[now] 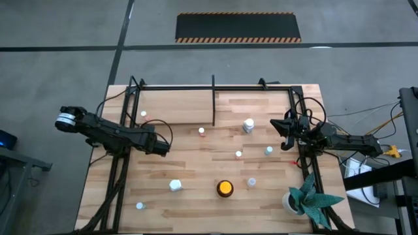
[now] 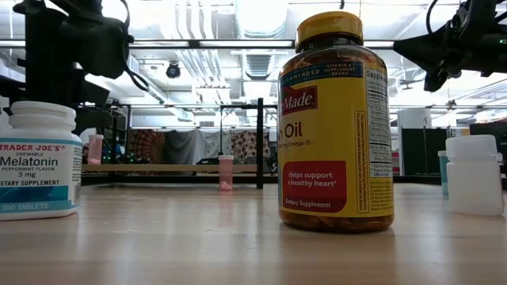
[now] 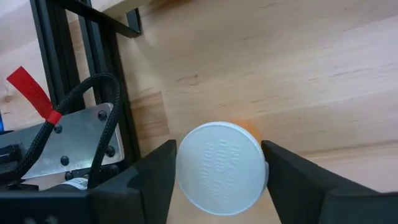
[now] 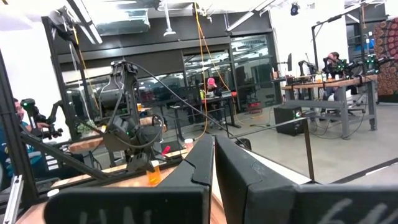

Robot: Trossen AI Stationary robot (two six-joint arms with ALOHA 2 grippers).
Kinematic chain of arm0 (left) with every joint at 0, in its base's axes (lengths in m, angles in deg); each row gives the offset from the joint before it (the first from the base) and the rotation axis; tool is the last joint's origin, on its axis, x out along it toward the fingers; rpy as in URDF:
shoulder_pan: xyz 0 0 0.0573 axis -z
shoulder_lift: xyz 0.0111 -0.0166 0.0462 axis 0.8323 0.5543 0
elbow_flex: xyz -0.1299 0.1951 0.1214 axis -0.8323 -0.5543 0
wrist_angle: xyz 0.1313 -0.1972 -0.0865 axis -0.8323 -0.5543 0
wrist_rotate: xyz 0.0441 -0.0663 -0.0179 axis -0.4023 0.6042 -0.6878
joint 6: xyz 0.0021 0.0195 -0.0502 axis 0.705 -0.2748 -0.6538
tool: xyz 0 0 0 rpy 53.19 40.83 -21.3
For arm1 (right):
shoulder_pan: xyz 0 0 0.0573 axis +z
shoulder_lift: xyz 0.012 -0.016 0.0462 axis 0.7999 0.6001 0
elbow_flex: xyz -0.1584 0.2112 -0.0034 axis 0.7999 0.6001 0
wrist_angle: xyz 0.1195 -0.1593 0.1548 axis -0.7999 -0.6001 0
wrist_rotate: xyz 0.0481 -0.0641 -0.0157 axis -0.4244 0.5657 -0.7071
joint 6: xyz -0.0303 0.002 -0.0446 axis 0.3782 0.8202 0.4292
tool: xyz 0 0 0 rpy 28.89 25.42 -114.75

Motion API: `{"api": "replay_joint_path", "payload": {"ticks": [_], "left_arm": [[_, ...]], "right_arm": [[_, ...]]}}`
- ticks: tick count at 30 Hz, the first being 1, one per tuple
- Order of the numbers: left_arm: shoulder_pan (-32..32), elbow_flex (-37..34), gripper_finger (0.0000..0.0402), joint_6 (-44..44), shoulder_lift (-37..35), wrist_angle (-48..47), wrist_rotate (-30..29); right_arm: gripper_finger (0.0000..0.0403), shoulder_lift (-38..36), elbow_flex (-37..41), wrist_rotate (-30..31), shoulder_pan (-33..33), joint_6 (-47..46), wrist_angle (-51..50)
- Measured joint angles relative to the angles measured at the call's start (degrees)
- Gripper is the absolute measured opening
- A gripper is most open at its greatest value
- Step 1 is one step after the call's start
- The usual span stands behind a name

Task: Pick and place medicine bottles onto shelf by color
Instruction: Put the orange pill bottle on the shelf

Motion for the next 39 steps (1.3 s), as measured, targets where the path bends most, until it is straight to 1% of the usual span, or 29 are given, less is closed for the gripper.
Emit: {"api": "replay_joint_path", "payload": {"ticks": [6,10,13,17,21,27,31,35,39], "left_arm": [[0.02,1.08,0.0193,1.31,0.0,0.4,1.09],[0.04,4.52,0.0192,4.41,0.0,0.35,2.3],[0.04,8.38,0.0191,8.25,0.0,0.36,3.86],[0.04,15.57,0.0191,15.79,1.34,0.17,5.08],[-0.7,24.2,0.0191,24.39,5.03,0.11,4.8],[-3.3,36.7,0.0191,39.91,13.19,-0.12,2.63],[-6.44,42.43,0.019,50.1,17.33,-0.07,-1.03],[-10.99,43.55,0.019,58.19,18.19,0.03,-2.92],[-16.7,40.34,0.019,58.14,16.24,0.12,-6.7]], "right_arm": [[0.0009,0.0,0.0,0.0,-0.01,-0.02,0.0],[0.0009,0.0,0.0,0.0,0.01,-0.02,0.01],[0.0009,0.0,0.0,0.0,-0.01,-0.02,0.0],[0.0009,0.0,0.0,0.0,0.0,-0.02,0.0],[0.0009,0.0,0.0,0.0,0.01,-0.02,0.0],[0.0009,0.0,0.0,0.0,-0.01,-0.02,0.02],[0.0009,0.0,0.0,0.0,0.01,-0.06,-0.17],[0.0009,0.02,0.0,0.0,-0.01,-0.23,-0.21],[0.0009,0.02,0.0,0.0,0.01,-0.24,-0.17]]}}
